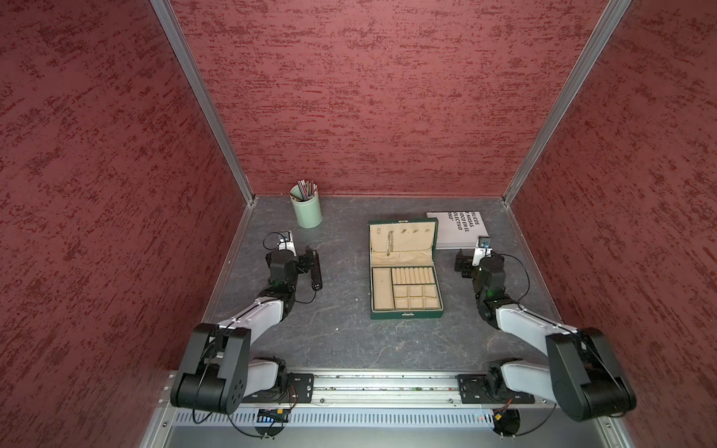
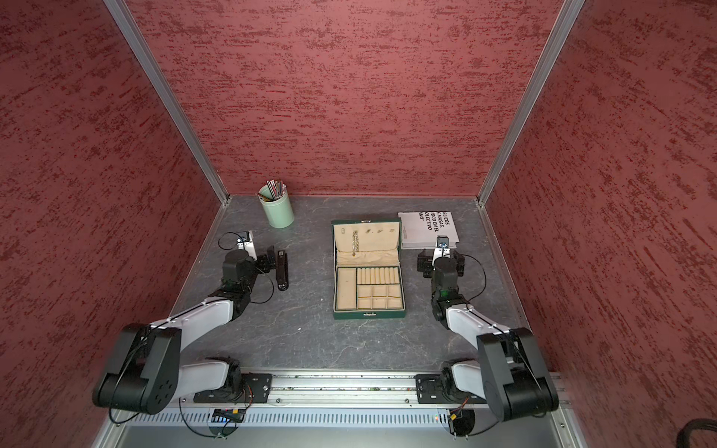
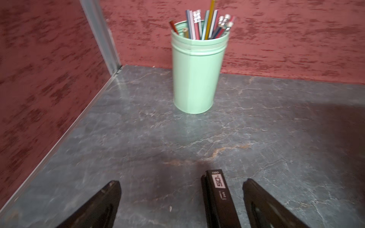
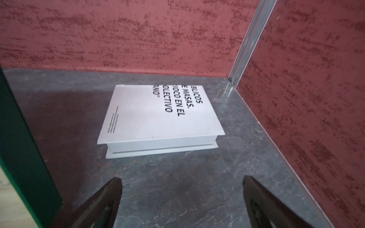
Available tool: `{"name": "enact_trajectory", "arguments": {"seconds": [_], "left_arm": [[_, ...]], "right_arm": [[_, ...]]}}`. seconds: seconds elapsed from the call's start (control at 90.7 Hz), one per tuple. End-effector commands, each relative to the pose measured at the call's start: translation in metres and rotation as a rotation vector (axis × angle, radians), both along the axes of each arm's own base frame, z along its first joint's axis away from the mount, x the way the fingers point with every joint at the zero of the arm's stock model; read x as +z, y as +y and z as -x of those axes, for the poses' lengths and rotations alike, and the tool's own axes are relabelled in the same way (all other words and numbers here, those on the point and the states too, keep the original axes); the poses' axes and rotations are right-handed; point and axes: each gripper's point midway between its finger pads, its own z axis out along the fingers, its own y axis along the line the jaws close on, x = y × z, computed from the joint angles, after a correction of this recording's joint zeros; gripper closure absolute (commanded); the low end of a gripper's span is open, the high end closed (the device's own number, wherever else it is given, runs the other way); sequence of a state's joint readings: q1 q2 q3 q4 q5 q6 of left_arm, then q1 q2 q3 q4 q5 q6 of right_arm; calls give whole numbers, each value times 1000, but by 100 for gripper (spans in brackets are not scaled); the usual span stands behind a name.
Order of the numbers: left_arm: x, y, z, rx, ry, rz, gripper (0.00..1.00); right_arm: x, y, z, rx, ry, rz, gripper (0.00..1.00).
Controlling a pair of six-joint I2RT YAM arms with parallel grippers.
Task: Put jewelry chain into jewelry box
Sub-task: Reset both arms
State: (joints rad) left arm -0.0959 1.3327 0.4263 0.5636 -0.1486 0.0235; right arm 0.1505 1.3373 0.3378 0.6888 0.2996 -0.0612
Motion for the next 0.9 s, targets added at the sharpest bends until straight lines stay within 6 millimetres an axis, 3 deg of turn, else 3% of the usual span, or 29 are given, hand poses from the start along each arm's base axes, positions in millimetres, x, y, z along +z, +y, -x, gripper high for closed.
{"name": "enact_trajectory", "arguments": {"seconds": [0.0,0.033,0.154,0.22,0.364,0.441,0.893], "left_arm": [[-3,-21,-2,-195,-86,-39,0],[1,-15,-3,-165,-110,-24,0],[-16,-1,9,-121,-155,17,0],[-7,-2,11,-119,-222,2,0],[-14,14,-15,-54,-102,55,0],[-18,22,-14,-34,-83,86,0],[-19,22,-15,-33,-76,83,0]], "right_arm": [[22,7,-10,48,-174,-13,1],[14,6,-10,41,-175,-13,1],[3,-4,-8,11,-186,-48,1],[2,-4,-8,8,-183,-44,1],[-7,-14,-29,-5,-74,-115,1],[-7,-22,-29,-16,-78,-131,1],[-6,-21,-28,-10,-81,-129,1]]}}
